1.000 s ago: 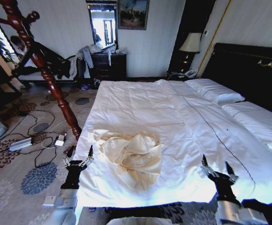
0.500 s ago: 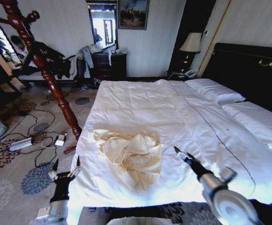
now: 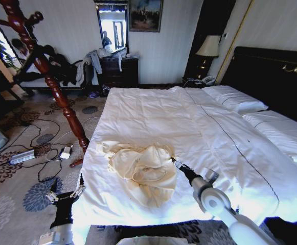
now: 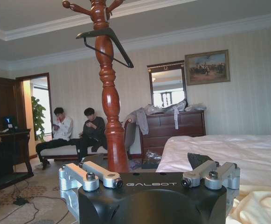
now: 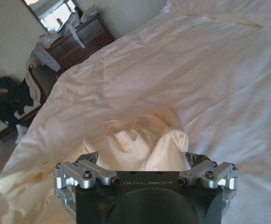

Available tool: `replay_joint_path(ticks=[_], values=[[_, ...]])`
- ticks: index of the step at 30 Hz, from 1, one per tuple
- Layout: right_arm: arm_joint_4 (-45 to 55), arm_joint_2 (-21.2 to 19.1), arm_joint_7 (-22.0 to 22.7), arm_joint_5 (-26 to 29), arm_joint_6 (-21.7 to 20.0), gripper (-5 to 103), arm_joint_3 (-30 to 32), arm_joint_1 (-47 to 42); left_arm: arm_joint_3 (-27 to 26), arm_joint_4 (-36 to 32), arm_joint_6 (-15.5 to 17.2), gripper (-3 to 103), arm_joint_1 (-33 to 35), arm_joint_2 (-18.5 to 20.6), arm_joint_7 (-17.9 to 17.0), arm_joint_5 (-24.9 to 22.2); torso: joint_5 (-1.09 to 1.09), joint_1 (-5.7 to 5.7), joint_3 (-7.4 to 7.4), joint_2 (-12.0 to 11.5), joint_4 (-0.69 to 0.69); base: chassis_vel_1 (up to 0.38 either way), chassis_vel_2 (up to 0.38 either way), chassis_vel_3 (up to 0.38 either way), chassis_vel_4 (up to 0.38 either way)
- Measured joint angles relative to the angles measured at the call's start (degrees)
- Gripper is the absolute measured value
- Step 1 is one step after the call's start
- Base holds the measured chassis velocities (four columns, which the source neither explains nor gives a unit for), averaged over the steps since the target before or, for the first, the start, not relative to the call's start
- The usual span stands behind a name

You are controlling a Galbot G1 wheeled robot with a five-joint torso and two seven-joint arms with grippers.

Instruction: Pick up the clothes from the bed and hang them on the clothes hanger.

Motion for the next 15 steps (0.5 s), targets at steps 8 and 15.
replay_joint_path(ticks=[8,15], values=[[-0.39,0.87,-4.29,-11.42,3.57,100,-3.43,-0.72,3.55,4.32,3.6,100,-0.92,0.66,0.76,-3.5,0.0,0.0,0.0,0.0,0.03,0.0,0.0,0.0,0.0],[-0.14,0.25,-10.91,-16.01,14.45,100,8.51,-3.92,6.65,2.82,9.0,100,-3.38,5.77,2.44,-16.8,0.02,0.0,0.0,0.0,0.01,0.0,0.0,0.0,0.0]])
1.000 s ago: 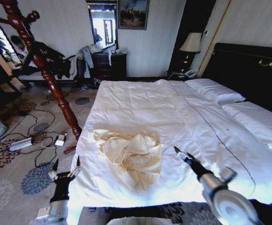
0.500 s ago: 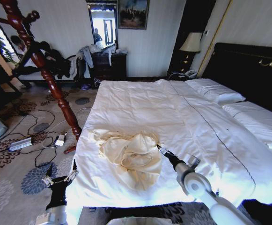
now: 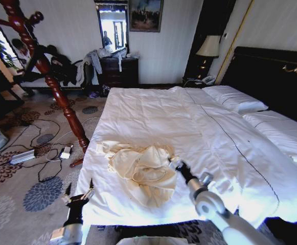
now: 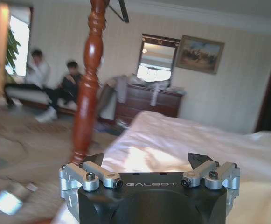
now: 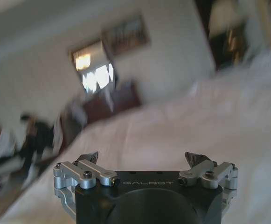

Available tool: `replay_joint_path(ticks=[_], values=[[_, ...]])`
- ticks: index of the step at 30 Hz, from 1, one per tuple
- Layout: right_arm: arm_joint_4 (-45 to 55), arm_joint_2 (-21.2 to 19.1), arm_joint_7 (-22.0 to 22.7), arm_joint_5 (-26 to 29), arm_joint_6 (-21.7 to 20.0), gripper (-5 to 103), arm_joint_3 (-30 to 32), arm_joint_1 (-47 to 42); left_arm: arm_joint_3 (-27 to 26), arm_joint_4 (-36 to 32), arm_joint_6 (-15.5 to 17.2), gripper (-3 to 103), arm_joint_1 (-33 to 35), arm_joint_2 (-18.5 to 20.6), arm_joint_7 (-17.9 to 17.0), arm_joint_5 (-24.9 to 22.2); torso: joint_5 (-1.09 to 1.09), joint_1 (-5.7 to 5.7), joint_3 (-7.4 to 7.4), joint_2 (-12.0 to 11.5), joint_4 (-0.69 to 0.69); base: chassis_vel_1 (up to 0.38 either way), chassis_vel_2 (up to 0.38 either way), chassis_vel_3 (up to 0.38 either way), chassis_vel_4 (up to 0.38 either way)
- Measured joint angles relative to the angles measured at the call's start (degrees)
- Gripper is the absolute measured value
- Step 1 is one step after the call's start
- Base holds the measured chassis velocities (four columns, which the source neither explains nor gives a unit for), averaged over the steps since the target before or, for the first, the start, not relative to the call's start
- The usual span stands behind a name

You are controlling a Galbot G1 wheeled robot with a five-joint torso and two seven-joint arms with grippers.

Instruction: Pick up the clothes from the bed and hang them on the clothes hanger.

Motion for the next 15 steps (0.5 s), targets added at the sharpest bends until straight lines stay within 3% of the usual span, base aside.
replay_joint_path(ticks=[2,4,7,10,15], values=[[1.22,-0.15,-0.46,-1.21,2.52,100,8.55,-3.8,3.19,-0.09,3.8,100,-1.7,4.02,0.48,-8.07,-0.02,0.0,0.0,0.0,0.02,0.0,0.0,0.0,0.0],[2.33,0.56,-0.51,-2.97,3.51,100,14.06,-6.99,5.91,0.72,6.4,100,-4.02,6.66,0.55,-11.74,-0.01,0.0,0.0,0.0,-0.02,0.0,0.0,0.0,0.0],[4.01,1.66,-0.01,-4.05,3.64,100,17.82,-9.82,9.21,2.41,8.39,100,-6.83,8.42,0.52,-12.7,-0.02,0.0,0.0,0.0,-0.05,0.0,0.0,0.0,0.0],[5.4,2.94,1.38,-4.67,2.96,100,18.73,-11.35,12.95,5.15,8.66,100,-10.24,8.69,0.5,-9.66,-0.01,0.0,0.0,0.0,0.04,0.0,0.0,0.0,0.0],[5.94,4.64,2.54,-6.66,2.4,100,20.12,-14.57,18.45,9.62,8.6,100,-14.47,7.62,-0.27,-5.2,0.0,0.0,0.0,0.0,0.01,0.0,0.0,0.0,0.0]])
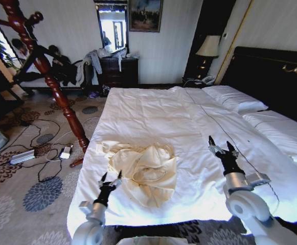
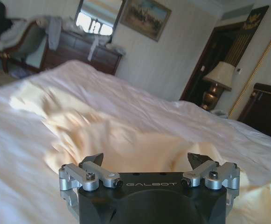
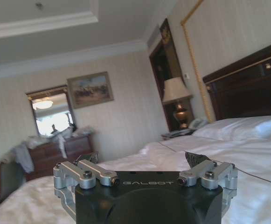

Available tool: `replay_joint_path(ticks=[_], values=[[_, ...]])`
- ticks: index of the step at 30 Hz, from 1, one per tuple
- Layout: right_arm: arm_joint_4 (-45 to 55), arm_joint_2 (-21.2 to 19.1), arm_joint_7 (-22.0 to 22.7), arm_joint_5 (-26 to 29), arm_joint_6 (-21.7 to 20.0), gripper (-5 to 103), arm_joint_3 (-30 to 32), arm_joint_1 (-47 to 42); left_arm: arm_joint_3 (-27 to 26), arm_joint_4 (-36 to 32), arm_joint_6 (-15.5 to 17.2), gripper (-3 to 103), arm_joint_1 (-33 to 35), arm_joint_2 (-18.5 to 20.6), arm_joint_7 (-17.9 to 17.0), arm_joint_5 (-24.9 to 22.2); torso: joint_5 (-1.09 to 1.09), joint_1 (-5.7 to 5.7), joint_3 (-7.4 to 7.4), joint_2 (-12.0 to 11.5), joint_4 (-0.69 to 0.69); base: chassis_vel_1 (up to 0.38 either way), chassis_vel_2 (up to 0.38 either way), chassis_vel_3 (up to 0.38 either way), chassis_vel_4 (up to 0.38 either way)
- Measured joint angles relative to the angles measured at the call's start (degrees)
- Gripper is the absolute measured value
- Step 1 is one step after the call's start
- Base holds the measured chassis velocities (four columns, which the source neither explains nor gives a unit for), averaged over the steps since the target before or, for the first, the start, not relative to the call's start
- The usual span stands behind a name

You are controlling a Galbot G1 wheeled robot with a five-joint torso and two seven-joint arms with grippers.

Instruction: Pick up the clothes from the bed and hang them on the clothes hanger.

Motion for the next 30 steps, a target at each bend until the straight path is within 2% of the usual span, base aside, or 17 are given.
replay_joint_path(ticks=[5,7,8,12,15,16,18,20,21,22,24,25,27,30], values=[[0.99,1.59,1.05,0.17,-0.06,100,5.18,-4.12,5.23,2.96,1.3,100,-2.51,-1.16,-1.31,0.9,0.0,0.0,0.0,0.0,-0.02,0.0,0.0,0.0,0.0],[1.17,1.78,1.19,0.27,-0.06,100,5.7,-4.54,5.69,3.31,1.44,100,-2.66,-1.21,-1.38,1.23,0.0,0.0,0.0,0.0,-0.02,0.0,0.0,0.0,0.0],[1.6,2.29,1.42,0.37,-0.07,100,6.76,-5.42,6.79,4.1,1.65,102,-3.04,-1.23,-1.49,1.78,-0.02,0.0,0.0,0.0,-0.01,0.0,0.0,0.0,0.0],[2.14,3.42,1.59,-0.09,-0.09,100,7.45,-6.47,7.83,4.99,2.21,96,-3.67,-0.71,-2.09,1.79,-0.01,0.0,0.0,0.0,-0.01,0.0,0.0,0.0,0.0],[2.51,4.31,1.83,-0.73,-0.3,100,7.33,-6.76,8.18,5.16,3.54,81,-4.29,0.69,-2.58,0.47,-0.01,0.0,0.0,0.0,-0.01,0.0,0.0,0.0,0.0],[2.51,4.31,1.83,-0.73,-0.3,100,7.33,-6.76,8.18,5.16,3.54,81,-4.29,0.69,-2.58,0.47,-0.01,0.0,0.0,0.0,-0.01,0.0,0.0,0.0,0.0],[2.6,4.68,1.98,-0.97,-0.48,100,7.22,-6.85,8.53,5.16,4.68,70,-4.69,2.05,-2.74,-0.79,-0.01,0.0,0.0,0.0,0.0,0.0,0.0,0.0,0.0],[2.63,4.82,2.02,-1.04,-0.53,100,7.22,-6.96,8.71,4.96,5.27,70,-4.79,2.72,-2.88,-1.52,-0.01,0.0,0.0,0.0,-0.01,0.0,0.0,0.0,0.0],[2.66,5.02,2.08,-1.11,-0.59,100,7.22,-7.17,9.02,4.1,6.34,59,-4.87,3.99,-3.12,-3.16,-0.01,0.0,0.0,0.0,-0.01,0.0,0.0,0.0,0.0],[2.69,5.15,2.16,-1.15,-0.64,100,7.23,-7.31,9.1,3.68,6.81,59,-4.87,4.59,-3.21,-3.89,-0.02,0.0,0.0,0.0,-0.01,0.0,0.0,0.0,0.0],[2.73,5.53,2.38,-1.2,-0.75,100,7.22,-7.55,9.11,2.94,7.57,48,-4.86,6.25,-3.3,-4.94,-0.01,0.0,0.0,0.0,-0.01,0.0,0.0,0.0,0.0],[2.73,5.53,2.38,-1.2,-0.75,100,7.22,-7.55,9.11,2.94,7.57,48,-4.86,6.25,-3.3,-4.94,-0.01,0.0,0.0,0.0,-0.01,0.0,0.0,0.0,0.0],[2.82,5.83,2.52,-1.27,-0.83,100,7.23,-7.67,8.93,2.78,7.84,38,-4.88,7.12,-3.36,-5.14,-0.02,0.0,0.0,0.0,-0.01,0.0,0.0,0.0,0.0],[3.03,6.19,2.6,-1.57,-0.9,100,7.22,-7.96,8.58,2.51,8.13,32,-4.96,7.87,-3.59,-5.27,-0.02,0.0,0.0,0.0,-0.01,0.0,0.0,0.0,0.0]])
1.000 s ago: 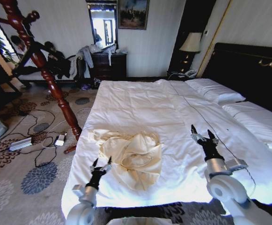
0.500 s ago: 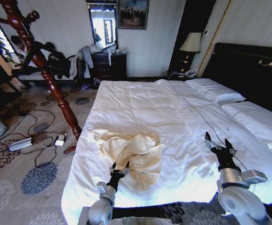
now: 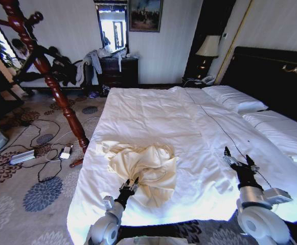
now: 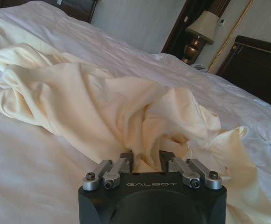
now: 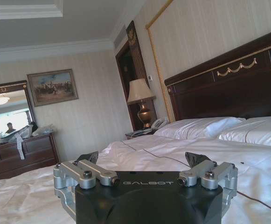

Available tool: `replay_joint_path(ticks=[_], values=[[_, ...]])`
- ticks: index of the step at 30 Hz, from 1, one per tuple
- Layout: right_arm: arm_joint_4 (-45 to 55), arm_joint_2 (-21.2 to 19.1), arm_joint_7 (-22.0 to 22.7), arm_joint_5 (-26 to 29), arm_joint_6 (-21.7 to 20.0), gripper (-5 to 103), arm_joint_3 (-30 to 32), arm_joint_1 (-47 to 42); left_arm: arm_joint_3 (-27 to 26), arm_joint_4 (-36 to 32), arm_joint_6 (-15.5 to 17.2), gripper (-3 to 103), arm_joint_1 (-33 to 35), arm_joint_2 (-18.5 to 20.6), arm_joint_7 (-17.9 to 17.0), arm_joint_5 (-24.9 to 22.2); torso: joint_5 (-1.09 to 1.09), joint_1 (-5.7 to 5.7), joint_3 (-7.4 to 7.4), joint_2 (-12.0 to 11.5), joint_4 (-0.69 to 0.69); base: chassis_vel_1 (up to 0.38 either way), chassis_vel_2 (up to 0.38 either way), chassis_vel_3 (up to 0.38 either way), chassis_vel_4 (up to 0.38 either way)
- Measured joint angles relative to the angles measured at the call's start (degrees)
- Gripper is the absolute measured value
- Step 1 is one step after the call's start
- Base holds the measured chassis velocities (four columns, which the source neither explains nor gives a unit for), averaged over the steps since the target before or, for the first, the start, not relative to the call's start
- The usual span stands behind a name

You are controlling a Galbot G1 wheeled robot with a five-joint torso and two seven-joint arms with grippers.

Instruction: Pick up the clothes from the bed and hang them on the clothes hanger.

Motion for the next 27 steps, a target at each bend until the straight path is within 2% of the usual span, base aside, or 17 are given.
replay_joint_path(ticks=[2,3,5,7,12,16,18,20,22,24,25,26,27], values=[[0.15,0.28,0.03,-0.4,-0.03,100,0.0,-0.4,-0.36,-0.23,0.54,22,-0.29,0.55,-0.66,0.0,0.0,0.0,0.0,0.0,0.0,0.0,0.0,0.0,0.0],[0.15,0.28,0.03,-0.4,-0.03,100,0.0,-0.4,-0.36,-0.23,0.54,22,-0.29,0.55,-0.66,0.0,0.0,0.0,0.0,0.0,0.0,0.0,0.0,0.0,0.0],[0.2,0.41,0.06,-0.56,-0.03,100,0.0,-0.58,-0.47,-0.41,0.9,11,-0.58,0.98,-1.18,-0.14,-0.01,0.0,0.0,0.0,0.0,0.0,0.0,0.0,0.0],[0.22,0.5,0.2,-0.74,-0.13,100,-0.05,-0.76,-1.08,-1.51,1.71,2,-1.35,2.5,-1.83,-1.9,-0.01,0.0,0.0,0.0,0.0,0.0,0.0,0.0,0.0],[0.03,0.5,0.24,-1.07,-0.15,100,-0.45,-0.63,-4.36,-4.24,2.41,0,-2.74,5.67,-2.0,-5.99,-0.02,0.0,0.0,0.0,-0.01,0.0,0.0,0.0,0.0],[-0.84,1.04,0.35,-1.23,-0.15,100,-1.87,0.18,-12.81,-7.11,2.35,0,-6.4,10.4,-2.15,-14.78,-0.01,0.0,0.0,0.0,-0.02,0.0,0.0,0.0,0.0],[-1.02,1.25,0.38,-1.33,-0.15,100,-2.31,0.36,-14.75,-6.68,2.33,0,-7.51,11.15,-2.43,-16.3,-0.01,0.0,0.0,0.0,-0.01,0.0,0.0,0.0,0.0],[-1.46,1.92,0.39,-2.02,-0.16,100,-3.56,0.75,-19.02,-2.54,2.07,0,-12.36,12.77,-3.39,-19.17,-0.01,0.0,0.0,0.0,0.02,0.0,0.0,0.0,0.0],[-1.61,2.07,0.38,-2.31,-0.16,100,-3.89,0.8,-19.55,-0.73,1.99,0,-14.27,13.14,-3.65,-19.73,-0.02,0.0,0.0,0.0,0.01,0.0,0.0,0.0,0.0],[-1.97,2.29,0.33,-2.92,-0.18,100,-4.41,0.84,-19.7,3.31,1.9,0,-18.59,13.57,-4.02,-20.52,-0.03,0.0,0.01,0.0,0.01,0.0,0.0,0.0,0.0],[-2.33,2.47,0.25,-3.42,-0.18,100,-4.71,0.86,-19.02,7.52,1.97,0,-23.28,13.64,-4.71,-21.51,0.0,0.0,0.0,0.0,-0.02,0.0,0.0,0.0,0.0],[-2.33,2.47,0.25,-3.42,-0.18,100,-4.71,0.86,-19.02,7.52,1.97,0,-23.28,13.64,-4.71,-21.51,0.0,0.0,0.0,0.0,-0.02,0.0,0.0,0.0,0.0],[-2.56,2.62,0.21,-3.63,-0.19,100,-4.83,0.83,-18.23,10.33,2.24,0,-25.89,13.51,-5.4,-22.26,0.03,0.0,0.01,0.0,-0.03,0.0,0.0,0.0,0.0]])
